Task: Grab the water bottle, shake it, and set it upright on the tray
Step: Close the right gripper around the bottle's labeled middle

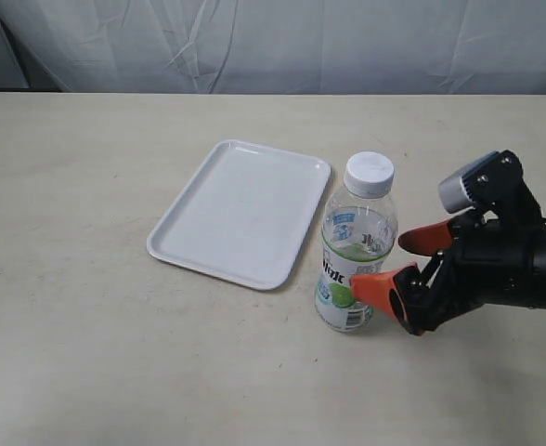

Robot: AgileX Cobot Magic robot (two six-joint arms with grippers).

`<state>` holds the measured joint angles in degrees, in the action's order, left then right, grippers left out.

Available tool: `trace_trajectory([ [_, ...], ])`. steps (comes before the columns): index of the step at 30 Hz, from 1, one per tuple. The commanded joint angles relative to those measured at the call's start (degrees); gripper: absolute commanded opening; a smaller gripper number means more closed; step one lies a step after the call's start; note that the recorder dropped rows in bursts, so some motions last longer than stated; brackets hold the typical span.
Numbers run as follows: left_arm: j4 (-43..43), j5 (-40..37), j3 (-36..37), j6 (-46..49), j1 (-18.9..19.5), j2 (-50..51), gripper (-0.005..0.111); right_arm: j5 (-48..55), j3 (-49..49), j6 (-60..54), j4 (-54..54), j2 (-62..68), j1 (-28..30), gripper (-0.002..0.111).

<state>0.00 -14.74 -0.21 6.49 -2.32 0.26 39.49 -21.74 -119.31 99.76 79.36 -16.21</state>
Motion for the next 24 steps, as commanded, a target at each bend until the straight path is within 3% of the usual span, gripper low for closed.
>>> trace_trajectory([
  [1,0.0,0.6,0.2,0.0,0.0,-0.3,0.0,2.6,-0.4,-1.3,0.2,1.8,0.0,0.092],
  [24,0.0,0.6,0.2,0.0,0.0,-0.3,0.0,5.9,-6.6,-1.3,0.2,10.2,0.0,0.092],
])
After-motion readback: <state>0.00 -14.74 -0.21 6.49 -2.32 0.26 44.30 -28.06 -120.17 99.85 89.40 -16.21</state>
